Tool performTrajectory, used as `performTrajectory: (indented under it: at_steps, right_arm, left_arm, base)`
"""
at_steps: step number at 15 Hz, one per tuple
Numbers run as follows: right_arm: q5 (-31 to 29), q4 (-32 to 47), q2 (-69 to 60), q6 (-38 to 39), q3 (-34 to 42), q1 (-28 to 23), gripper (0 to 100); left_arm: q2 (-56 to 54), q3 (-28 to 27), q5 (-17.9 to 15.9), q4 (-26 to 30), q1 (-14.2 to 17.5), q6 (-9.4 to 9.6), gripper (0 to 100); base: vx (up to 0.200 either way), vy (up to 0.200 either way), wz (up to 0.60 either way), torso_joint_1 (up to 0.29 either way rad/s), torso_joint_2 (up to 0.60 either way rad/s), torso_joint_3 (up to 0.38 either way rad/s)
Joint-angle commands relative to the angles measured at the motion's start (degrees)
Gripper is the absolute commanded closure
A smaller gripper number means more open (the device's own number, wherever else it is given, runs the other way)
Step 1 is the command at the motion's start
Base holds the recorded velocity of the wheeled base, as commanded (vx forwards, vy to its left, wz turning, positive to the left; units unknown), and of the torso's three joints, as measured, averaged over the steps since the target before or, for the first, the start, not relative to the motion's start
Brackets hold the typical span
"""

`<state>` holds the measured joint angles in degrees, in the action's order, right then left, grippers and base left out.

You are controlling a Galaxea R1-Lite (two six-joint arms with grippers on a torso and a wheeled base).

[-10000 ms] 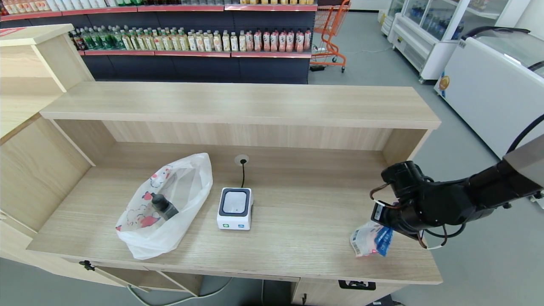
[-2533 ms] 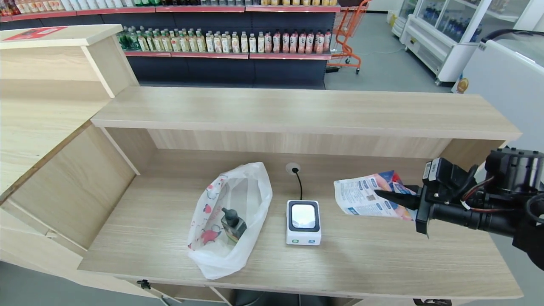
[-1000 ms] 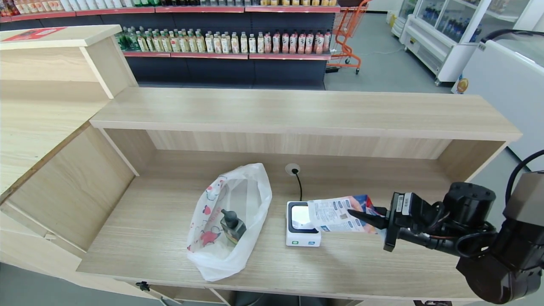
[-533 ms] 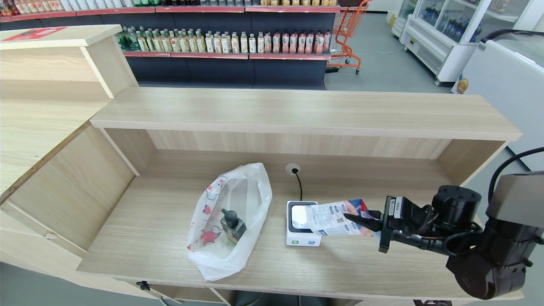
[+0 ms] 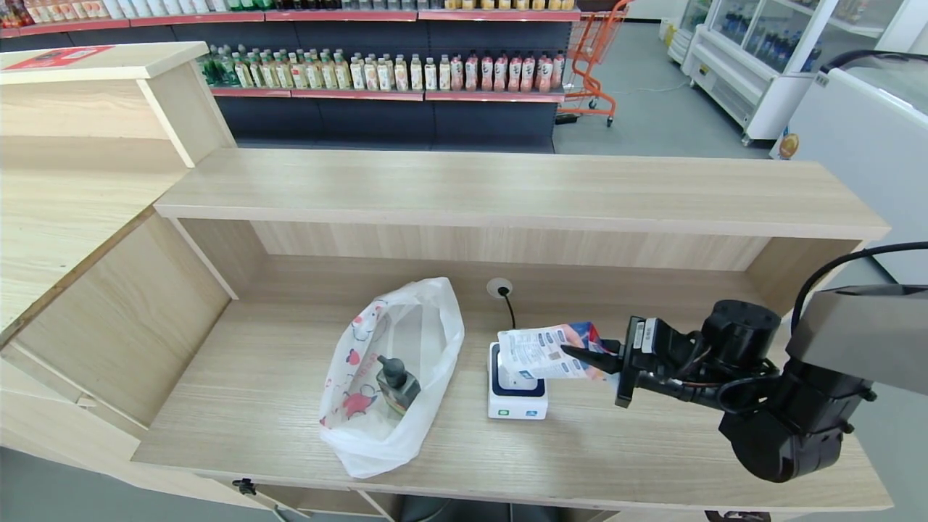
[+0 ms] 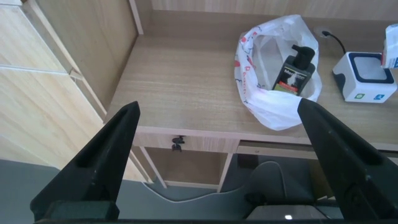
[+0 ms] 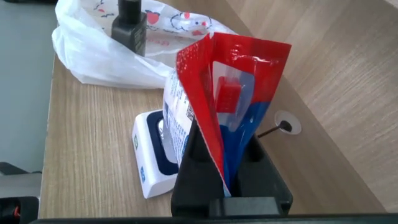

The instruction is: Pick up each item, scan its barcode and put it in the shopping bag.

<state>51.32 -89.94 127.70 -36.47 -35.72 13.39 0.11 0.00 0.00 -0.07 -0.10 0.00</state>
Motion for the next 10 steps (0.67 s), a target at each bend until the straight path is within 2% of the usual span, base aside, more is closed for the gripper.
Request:
performTrajectory:
  at_steps: [1,6,10]
  right_arm:
    - [0.09,-0.06,2.47,-0.09,-2.07,0.33,100]
    - [7.04,-0.06,6.07,-0.44,-8.05,0.41,100]
    - [8.18,-0.06,7.3,-2.46,-8.49,0.24,100]
  left_arm:
    - [0.07,0.0,0.0,-0.01,0.01,0.0,0]
    - [0.07,0.0,0.0,-0.01,0.01,0.0,0]
    - [0.07,0.0,0.0,-0.01,0.01,0.0,0]
  base:
    - [0.0,0.0,0.0,0.0,0.0,0.0]
    - [0.0,0.0,0.0,0.0,0.0,0.0]
    - [0.0,0.0,0.0,0.0,0.0,0.0]
